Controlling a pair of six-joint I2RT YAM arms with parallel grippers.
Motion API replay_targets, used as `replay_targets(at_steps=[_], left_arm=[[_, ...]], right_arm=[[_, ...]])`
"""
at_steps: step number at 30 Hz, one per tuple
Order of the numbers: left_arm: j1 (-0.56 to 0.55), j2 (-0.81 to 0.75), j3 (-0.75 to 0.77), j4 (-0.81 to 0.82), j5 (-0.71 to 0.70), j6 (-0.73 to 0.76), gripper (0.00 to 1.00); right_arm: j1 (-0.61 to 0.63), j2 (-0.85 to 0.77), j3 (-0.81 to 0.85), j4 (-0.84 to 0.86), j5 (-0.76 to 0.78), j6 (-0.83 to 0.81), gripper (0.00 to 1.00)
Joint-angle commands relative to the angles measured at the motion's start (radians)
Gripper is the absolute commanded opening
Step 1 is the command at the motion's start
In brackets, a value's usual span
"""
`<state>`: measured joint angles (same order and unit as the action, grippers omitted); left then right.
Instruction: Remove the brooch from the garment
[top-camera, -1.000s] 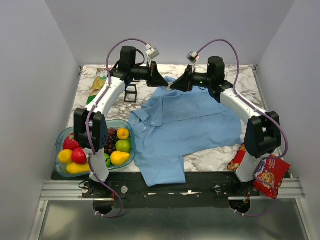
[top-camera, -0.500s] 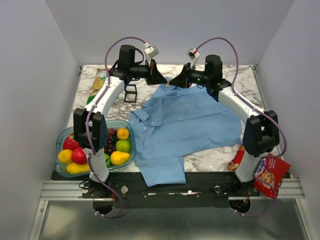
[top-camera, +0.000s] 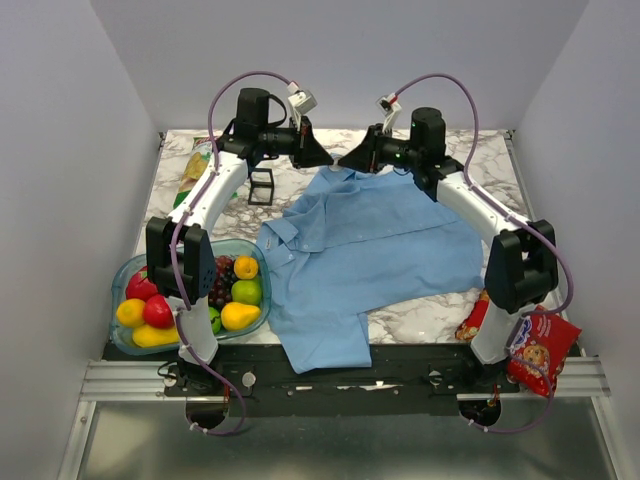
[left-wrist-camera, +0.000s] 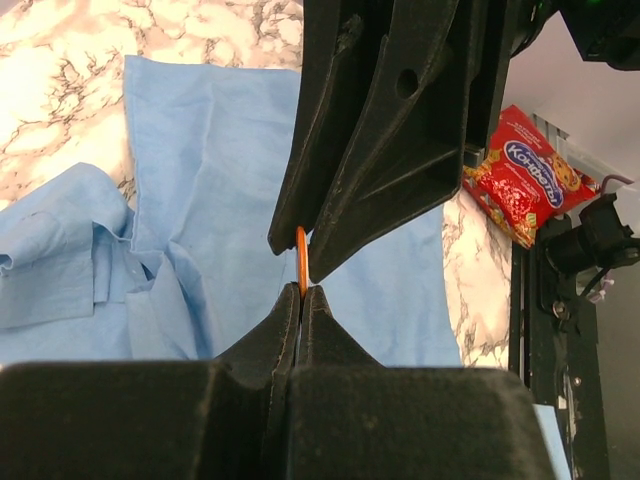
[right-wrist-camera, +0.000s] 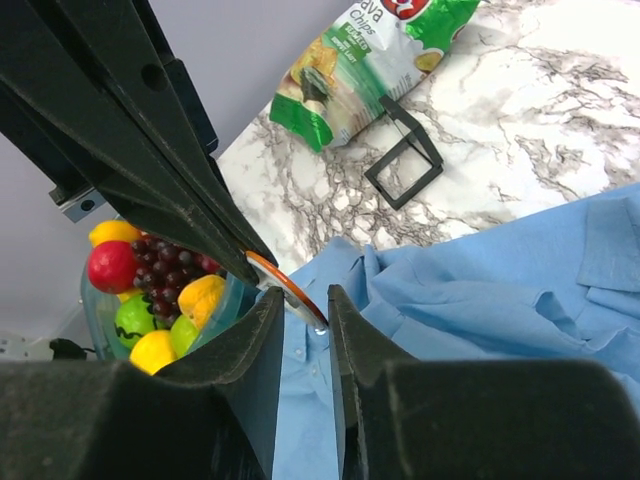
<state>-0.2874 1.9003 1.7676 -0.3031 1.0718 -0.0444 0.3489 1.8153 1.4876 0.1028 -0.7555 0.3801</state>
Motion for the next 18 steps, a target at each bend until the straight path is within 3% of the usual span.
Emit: replay_targets(at_steps=[1, 8, 11, 14, 15, 17, 18], left_arm=[[-0.033, -0.001, 0.016, -0.113, 0.117, -0.002, 0.00], [-0.029, 0.009, 0.016, -0.117, 0.114, 0.003, 0.00], [-0.027, 0.011, 0.023, -0.123, 0.094, 0.012, 0.00], [-0.024, -0.003, 0.036, -0.203, 0.064, 0.110, 0.00], [-0.022, -0.009, 0.035, -0.253, 0.024, 0.144, 0.00], [-0.010, -0.027, 0.030, -0.300, -0.015, 0.193, 0.00], [-0.004, -0.035, 0.027, -0.333, -0.044, 0.233, 0.00]], right_arm=[[-0.047, -0.069, 0.016, 0.139, 0.041, 0.034, 0.32], [-0.065, -0.139, -0.047, 0.152, 0.009, 0.023, 0.38], [-0.065, -0.142, -0.058, 0.134, -0.050, -0.091, 0.39], [-0.065, -0.136, -0.038, -0.070, -0.091, -0.477, 0.41], [-0.065, -0.133, -0.033, -0.147, -0.050, -0.683, 0.45], [-0.068, -0.114, -0.035, -0.326, 0.004, -0.875, 0.48], [-0.068, -0.105, -0.047, -0.372, 0.048, -1.064, 0.50]])
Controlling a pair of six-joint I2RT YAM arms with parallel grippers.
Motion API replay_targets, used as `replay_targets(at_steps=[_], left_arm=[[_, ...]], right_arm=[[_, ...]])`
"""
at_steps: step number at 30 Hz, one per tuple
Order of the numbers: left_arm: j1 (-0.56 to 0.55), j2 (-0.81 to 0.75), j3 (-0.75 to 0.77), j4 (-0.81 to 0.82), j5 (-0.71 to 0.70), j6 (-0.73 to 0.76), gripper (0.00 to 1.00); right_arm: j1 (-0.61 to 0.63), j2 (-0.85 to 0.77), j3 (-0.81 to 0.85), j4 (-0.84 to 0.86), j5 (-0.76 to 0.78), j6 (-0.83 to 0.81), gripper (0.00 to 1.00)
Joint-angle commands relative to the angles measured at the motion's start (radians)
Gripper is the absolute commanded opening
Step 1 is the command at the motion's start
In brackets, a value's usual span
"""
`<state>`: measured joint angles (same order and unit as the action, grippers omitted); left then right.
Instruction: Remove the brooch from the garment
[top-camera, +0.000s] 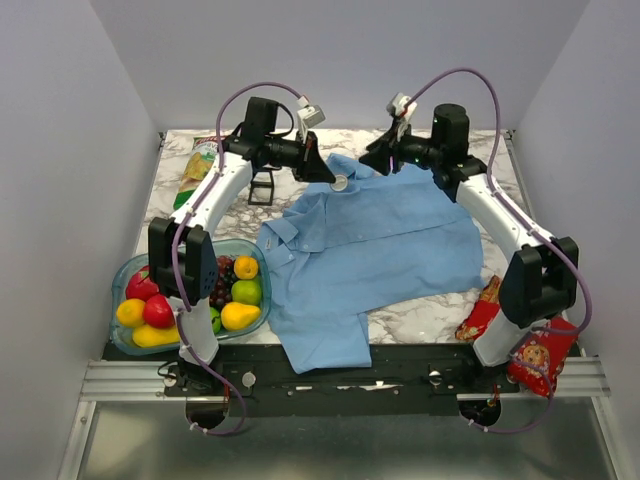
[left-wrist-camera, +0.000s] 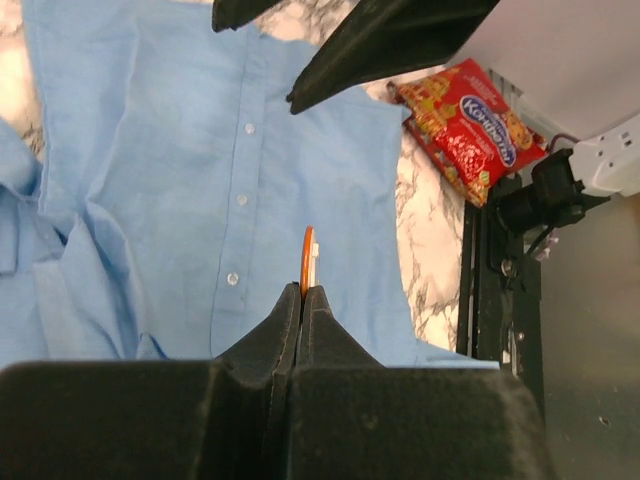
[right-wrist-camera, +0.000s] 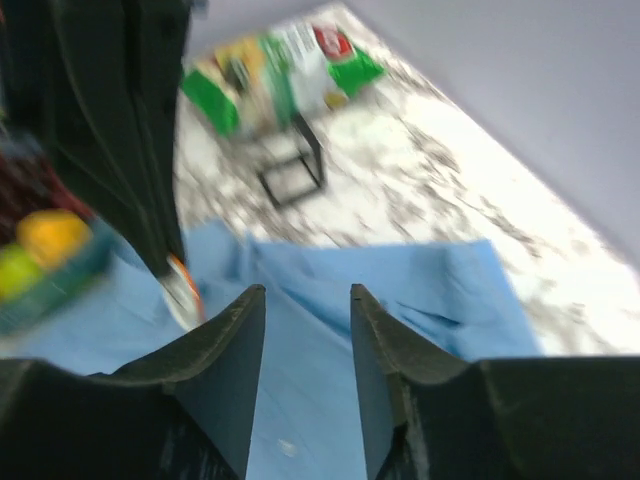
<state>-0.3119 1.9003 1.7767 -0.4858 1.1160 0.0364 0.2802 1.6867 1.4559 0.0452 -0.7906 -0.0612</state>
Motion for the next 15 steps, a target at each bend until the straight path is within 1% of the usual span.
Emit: replay_targets(at_steps=[1, 2, 3, 4, 6, 7, 10, 13, 15], left_arm=[[0.028, -0.040, 0.015, -0.163, -0.097, 0.161, 0.00], [0.046, -0.050, 0.001, -0.169, -0.111, 0.168, 0.00], [0.053, -0.055, -0.006, -0.169, -0.128, 0.163, 0.00], [0.062, -0.063, -0.026, -0.162, -0.175, 0.158, 0.00], [0.082, -0.084, -0.040, -0.158, -0.203, 0.164, 0.00], [0.088, -0.089, -0.042, -0.168, -0.218, 0.186, 0.00], [0.112, -0.104, -0.046, -0.197, -0.232, 0.215, 0.00], [0.135, -0.115, -0.056, -0.218, -0.236, 0.227, 0.00], [0.145, -0.113, -0.056, -0.232, -0.239, 0.237, 0.00]], right_arm=[[0.001, 0.030, -0.022, -0.412, 0.097, -0.709, 0.51], [0.001, 0.047, -0.044, -0.447, 0.112, -0.779, 0.51], [0.001, 0.056, -0.057, -0.476, 0.128, -0.893, 0.52], [-0.001, 0.065, -0.061, -0.549, 0.128, -0.954, 0.52], [0.002, 0.108, -0.048, -0.626, 0.119, -1.053, 0.53], [0.004, 0.128, -0.034, -0.686, 0.122, -1.065, 0.53], [0.016, 0.208, 0.032, -0.764, 0.166, -1.069, 0.53], [0.020, 0.243, 0.057, -0.746, 0.200, -1.074, 0.53], [0.027, 0.246, 0.073, -0.725, 0.195, -1.074, 0.56]])
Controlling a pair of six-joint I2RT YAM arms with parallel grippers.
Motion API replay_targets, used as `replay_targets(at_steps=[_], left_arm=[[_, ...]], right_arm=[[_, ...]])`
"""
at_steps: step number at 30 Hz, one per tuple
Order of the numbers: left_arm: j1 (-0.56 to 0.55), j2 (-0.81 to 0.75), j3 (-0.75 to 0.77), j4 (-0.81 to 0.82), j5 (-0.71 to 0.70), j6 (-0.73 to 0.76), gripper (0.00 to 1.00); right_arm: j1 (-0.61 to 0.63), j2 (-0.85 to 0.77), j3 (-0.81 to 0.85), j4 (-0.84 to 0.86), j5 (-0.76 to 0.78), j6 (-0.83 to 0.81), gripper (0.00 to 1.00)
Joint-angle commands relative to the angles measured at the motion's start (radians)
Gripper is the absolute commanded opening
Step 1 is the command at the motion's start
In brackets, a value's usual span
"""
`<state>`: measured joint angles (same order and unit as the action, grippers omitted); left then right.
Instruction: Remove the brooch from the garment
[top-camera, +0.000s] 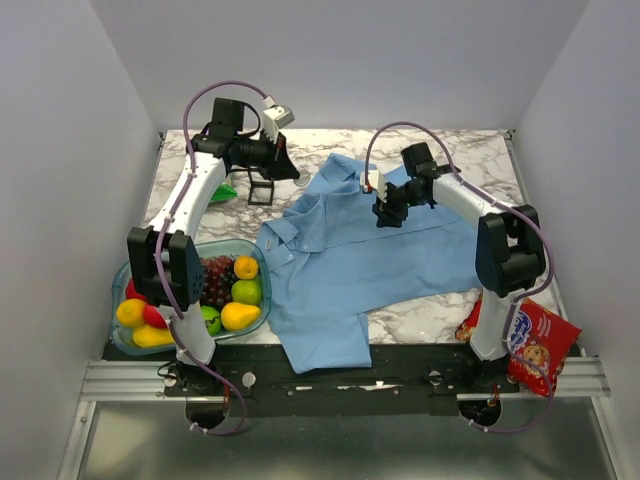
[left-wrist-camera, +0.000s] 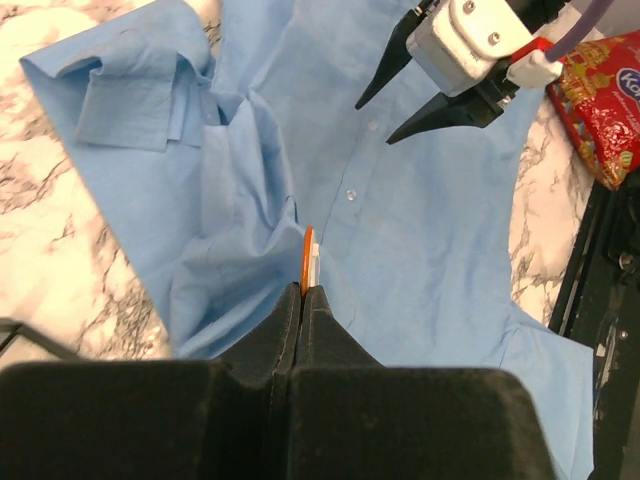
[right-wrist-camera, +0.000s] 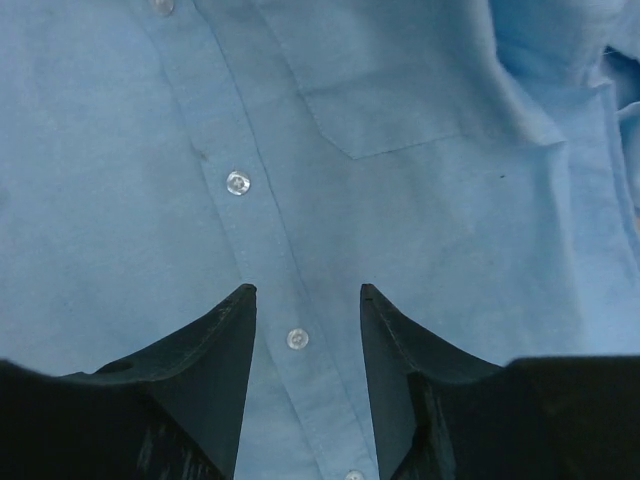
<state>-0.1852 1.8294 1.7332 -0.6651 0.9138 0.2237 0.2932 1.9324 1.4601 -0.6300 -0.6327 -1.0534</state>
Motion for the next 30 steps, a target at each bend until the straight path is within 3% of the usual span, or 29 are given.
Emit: replay_targets(at_steps=[1, 4, 5, 6, 12, 16, 19, 25, 27, 30], left_arm=[[0.027, -0.042, -0.012, -0.053, -0.036, 0.048, 0.00], [0.039, -0.042, -0.011, -0.056, -0.039, 0.048, 0.00], [0.046, -0.041, -0.008, -0.056, -0.038, 0.049, 0.00], [0.050, -0.041, -0.004, -0.060, -0.041, 0.051, 0.00], [0.069, -0.022, 0.057, -0.128, -0.043, 0.080, 0.00], [0.076, -0.025, 0.068, -0.142, -0.047, 0.086, 0.00], [0.079, -0.044, 0.048, -0.140, -0.049, 0.089, 0.00], [0.084, -0.065, -0.001, -0.130, -0.056, 0.088, 0.00], [0.084, -0.061, -0.009, -0.119, -0.052, 0.077, 0.00], [0.084, -0.053, -0.001, -0.117, -0.044, 0.072, 0.00]], right_arm=[[0.012, 0.003, 0.080, -0.027, 0.025, -0.080, 0.66], [0.014, 0.019, 0.147, -0.013, -0.051, -0.097, 0.80], [0.015, 0.040, 0.181, -0.005, -0.070, -0.099, 0.95], [0.017, 0.059, 0.203, 0.006, -0.084, -0.097, 0.99], [0.053, 0.277, 0.458, -0.010, -0.029, -0.117, 0.98], [0.069, 0.450, 0.685, -0.176, 0.080, -0.180, 0.81], [0.069, 0.494, 0.759, -0.288, 0.094, -0.229, 0.76], [0.067, 0.432, 0.588, -0.261, 0.201, -0.263, 0.72], [0.066, 0.457, 0.574, -0.261, 0.270, -0.247, 0.64], [0.052, 0.525, 0.649, -0.287, 0.402, -0.180, 0.40]])
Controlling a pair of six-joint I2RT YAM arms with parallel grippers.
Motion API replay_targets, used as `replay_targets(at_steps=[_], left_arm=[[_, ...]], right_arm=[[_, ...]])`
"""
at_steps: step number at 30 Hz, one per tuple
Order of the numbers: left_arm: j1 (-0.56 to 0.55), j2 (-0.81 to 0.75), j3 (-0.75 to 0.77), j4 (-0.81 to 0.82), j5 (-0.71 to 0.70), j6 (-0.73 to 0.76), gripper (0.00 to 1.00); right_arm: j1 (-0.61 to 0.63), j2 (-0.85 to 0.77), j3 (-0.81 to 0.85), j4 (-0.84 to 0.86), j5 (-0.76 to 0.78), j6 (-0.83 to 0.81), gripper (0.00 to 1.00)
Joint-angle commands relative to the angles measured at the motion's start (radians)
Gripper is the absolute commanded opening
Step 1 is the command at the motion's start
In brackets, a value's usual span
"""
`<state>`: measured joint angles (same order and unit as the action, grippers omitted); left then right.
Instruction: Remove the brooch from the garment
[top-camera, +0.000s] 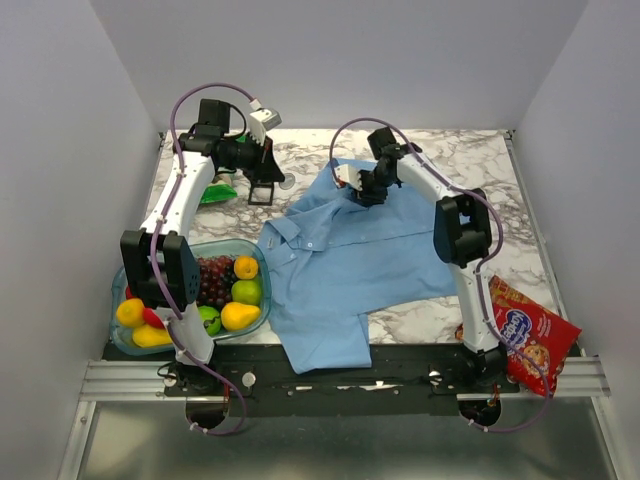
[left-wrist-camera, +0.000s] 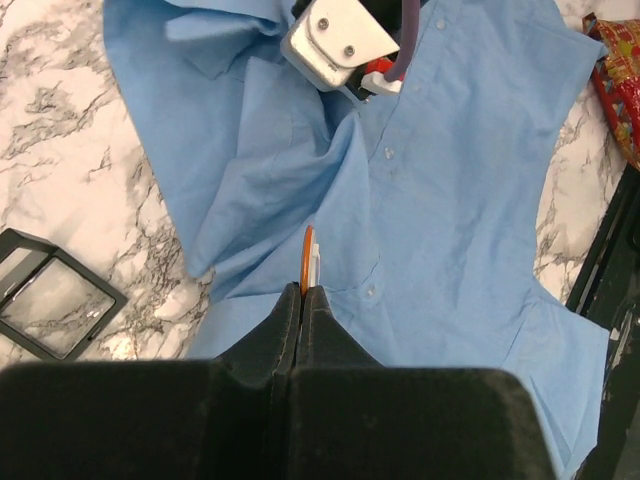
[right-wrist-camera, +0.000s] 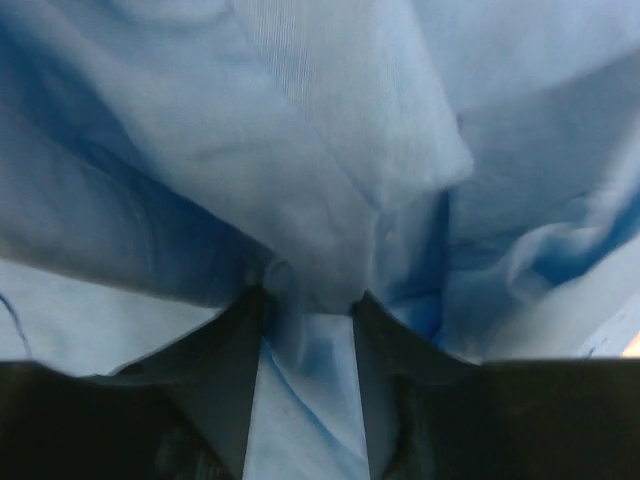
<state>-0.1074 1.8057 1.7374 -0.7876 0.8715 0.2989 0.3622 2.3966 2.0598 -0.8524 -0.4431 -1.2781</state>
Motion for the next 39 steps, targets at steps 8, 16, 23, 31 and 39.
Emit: replay_targets(at_steps=[8, 16, 23, 31, 39], left_arm=[[0.006, -0.003, 0.014, 0.004, 0.015, -0.012, 0.00], [0.006, 0.033, 0.062, -0.015, -0.015, 0.031, 0.00], [0.005, 0.050, 0.116, -0.120, -0.141, 0.290, 0.00], [-0.009, 0.070, 0.088, -0.239, -0.331, 0.690, 0.00], [-0.049, 0.121, 0.007, -0.191, -0.564, 0.905, 0.00]], right_arm=[[-0.072, 0.099, 0.191, -0.111, 0.256, 0.316, 0.00], [-0.120, 0.012, 0.059, 0.036, 0.478, 0.309, 0.00], [-0.186, 0.000, 0.102, 0.098, 0.450, 0.293, 0.13], [-0.091, -0.108, 0.114, 0.173, 0.215, 0.353, 0.53], [-0.069, -0.252, 0.089, 0.234, 0.120, 0.675, 0.99]])
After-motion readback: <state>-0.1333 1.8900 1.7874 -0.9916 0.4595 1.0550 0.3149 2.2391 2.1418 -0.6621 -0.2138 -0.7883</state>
